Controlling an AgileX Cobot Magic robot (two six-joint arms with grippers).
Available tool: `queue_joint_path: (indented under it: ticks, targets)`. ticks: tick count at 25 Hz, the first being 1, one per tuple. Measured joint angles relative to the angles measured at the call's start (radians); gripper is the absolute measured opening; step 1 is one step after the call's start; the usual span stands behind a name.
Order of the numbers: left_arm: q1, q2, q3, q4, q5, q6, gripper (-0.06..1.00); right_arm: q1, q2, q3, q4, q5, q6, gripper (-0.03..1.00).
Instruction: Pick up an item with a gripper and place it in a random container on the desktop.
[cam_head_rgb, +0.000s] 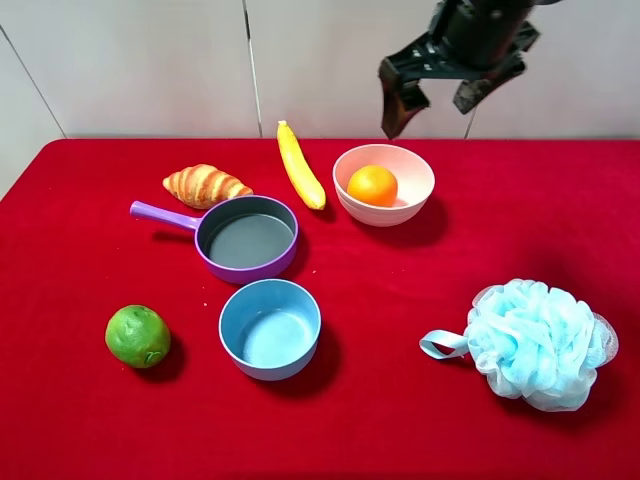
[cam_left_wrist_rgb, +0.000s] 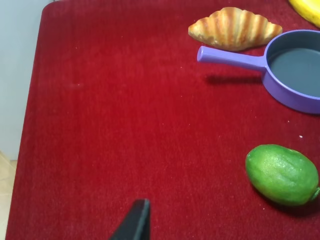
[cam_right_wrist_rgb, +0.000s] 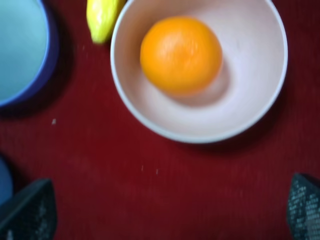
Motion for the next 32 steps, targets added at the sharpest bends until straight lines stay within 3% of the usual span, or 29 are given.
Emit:
queue_joint_path:
  ticks: [23,32]
  targets:
    - [0.0,0.0,0.0,0.0,0.0,0.0,0.99,0.0,-0.675,0.584,-0.025,0.001,0.02,0.69]
    - [0.0,0.0,0.0,0.0,0.0,0.0,0.99,0.0,-1.011,0.777,-0.025,-0.047,0.02,0.69]
